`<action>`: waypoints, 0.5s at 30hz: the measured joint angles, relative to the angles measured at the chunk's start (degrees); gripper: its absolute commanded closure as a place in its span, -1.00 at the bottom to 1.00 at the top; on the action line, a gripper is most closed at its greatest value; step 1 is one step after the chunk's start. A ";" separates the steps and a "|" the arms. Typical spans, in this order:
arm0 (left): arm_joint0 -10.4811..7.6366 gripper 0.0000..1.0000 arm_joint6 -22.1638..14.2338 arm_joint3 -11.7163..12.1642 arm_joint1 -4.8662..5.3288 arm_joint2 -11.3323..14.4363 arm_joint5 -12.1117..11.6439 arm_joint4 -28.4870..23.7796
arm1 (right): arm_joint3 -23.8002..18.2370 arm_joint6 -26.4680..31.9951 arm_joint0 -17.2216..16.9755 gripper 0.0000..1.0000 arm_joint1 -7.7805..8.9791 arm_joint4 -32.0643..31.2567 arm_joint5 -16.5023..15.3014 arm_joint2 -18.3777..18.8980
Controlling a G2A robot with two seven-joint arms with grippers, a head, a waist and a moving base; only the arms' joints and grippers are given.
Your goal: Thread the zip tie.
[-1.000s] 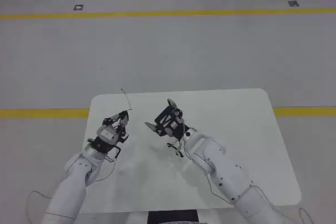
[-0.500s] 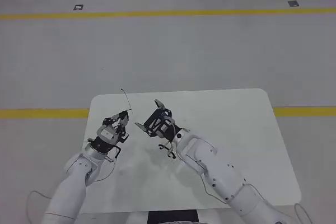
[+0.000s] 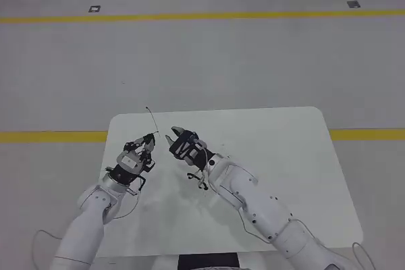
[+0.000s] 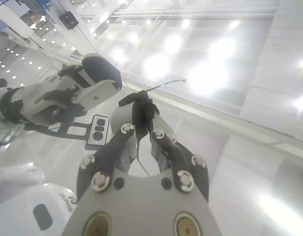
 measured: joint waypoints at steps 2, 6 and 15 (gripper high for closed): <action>0.00 1.00 0.00 0.00 0.00 0.00 0.00 0.00 | -0.13 0.12 -0.03 0.54 -0.07 -0.07 -0.10 -0.08; 0.00 1.00 0.00 0.00 0.00 0.00 0.00 0.00 | -0.52 0.31 -0.36 0.52 -0.12 -0.33 -0.77 -0.20; 0.00 1.00 0.00 0.00 0.00 0.00 0.00 0.00 | -1.29 0.88 -0.44 0.64 -0.40 -0.39 -1.24 -0.40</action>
